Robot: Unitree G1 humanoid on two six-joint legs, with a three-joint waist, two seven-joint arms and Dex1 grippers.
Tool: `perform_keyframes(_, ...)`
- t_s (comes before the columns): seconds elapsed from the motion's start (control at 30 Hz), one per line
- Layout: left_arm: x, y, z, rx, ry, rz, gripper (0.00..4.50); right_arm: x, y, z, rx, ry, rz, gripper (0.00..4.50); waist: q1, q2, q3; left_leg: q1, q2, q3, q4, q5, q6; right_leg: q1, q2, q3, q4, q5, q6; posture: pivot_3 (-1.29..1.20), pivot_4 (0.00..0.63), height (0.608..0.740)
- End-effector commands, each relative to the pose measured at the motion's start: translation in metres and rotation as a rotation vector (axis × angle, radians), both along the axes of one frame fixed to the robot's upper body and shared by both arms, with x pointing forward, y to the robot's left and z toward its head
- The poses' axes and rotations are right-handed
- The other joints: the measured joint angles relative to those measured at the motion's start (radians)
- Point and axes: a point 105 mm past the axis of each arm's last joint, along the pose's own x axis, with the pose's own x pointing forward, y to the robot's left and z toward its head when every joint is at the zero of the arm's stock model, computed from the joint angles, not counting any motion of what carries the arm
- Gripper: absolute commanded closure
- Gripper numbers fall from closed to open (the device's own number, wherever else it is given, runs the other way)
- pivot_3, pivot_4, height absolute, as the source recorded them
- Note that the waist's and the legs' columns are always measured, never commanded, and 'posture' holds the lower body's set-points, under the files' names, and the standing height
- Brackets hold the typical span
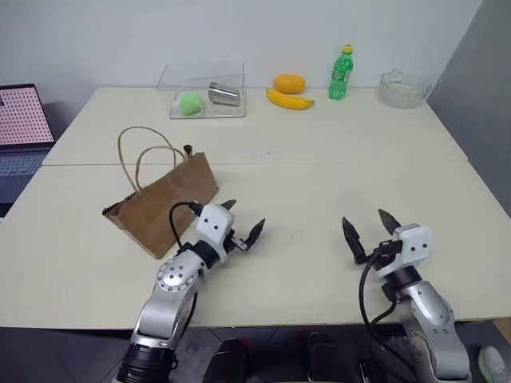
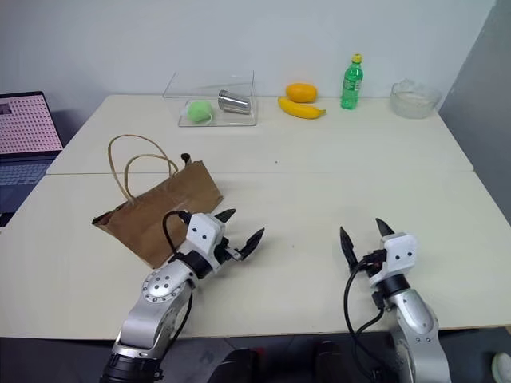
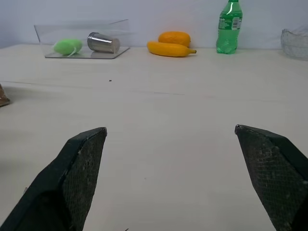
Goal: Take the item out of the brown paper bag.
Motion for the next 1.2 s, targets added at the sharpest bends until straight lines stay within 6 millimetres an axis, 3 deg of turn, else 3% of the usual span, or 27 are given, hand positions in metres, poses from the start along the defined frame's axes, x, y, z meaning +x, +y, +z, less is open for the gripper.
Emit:
perform_keyframes(0.03,-0.002,0.001,0.006,-0.021,-0.037,0.010,0.03,0.001,-0.002,0.012,0.001,-0.053,-0.004,0.00,0.000,0.000,0.000,0.000,0.000,0.000,0.000,0.000,0.000,0.000,0.000,0.000,0.000,0.000,0.000,0.00,0.150,0.740)
perform_keyframes(0.3,-0.003,0.006,0.004,0.005,-0.040,0.050,0.03,0.005,0.000,0.012,-0.004,-0.046,0.019,0.00,0.000,0.000,0.000,0.000,0.000,0.000,0.000,0.000,0.000,0.000,0.000,0.000,0.000,0.000,0.000,0.00,0.150,0.740)
perform_keyframes(0.47,-0.005,0.013,0.015,0.014,-0.078,0.086,0.03,0.005,0.014,0.017,-0.038,-0.057,0.110,0.00,0.000,0.000,0.000,0.000,0.000,0.000,0.000,0.000,0.000,0.000,0.000,0.000,0.000,0.000,0.000,0.00,0.150,0.740)
perform_keyframes(0.63,-0.012,0.037,0.047,-0.011,-0.147,0.146,0.03,0.000,0.045,0.043,-0.058,-0.103,0.318,0.00,-0.002,0.000,0.000,0.000,0.001,0.000,0.000,0.000,0.000,0.000,0.000,0.000,0.000,0.000,0.000,0.00,0.150,0.740)
perform_keyframes(0.8,-0.032,0.054,0.080,-0.040,-0.170,0.105,0.03,-0.009,0.079,0.071,-0.076,-0.125,0.586,0.00,0.000,0.000,0.000,0.000,0.001,0.000,0.000,0.000,0.000,0.000,0.001,-0.001,-0.001,0.000,0.000,0.00,0.150,0.740)
perform_keyframes(1.0,-0.044,0.092,0.108,-0.041,-0.117,0.108,0.03,-0.014,0.101,0.084,-0.118,-0.100,0.815,0.00,0.000,0.000,0.001,-0.001,0.001,-0.001,0.000,0.000,0.000,0.000,0.001,-0.001,-0.001,0.000,0.000,0.00,0.150,0.740)
perform_keyframes(1.2,-0.053,0.137,0.115,-0.024,0.052,0.123,0.03,-0.018,0.113,0.085,-0.137,-0.078,0.950,0.00,-0.002,-0.001,0.001,-0.001,0.002,-0.001,0.000,0.000,0.000,-0.001,0.002,-0.001,-0.001,0.000,0.000,0.00,0.150,0.740)
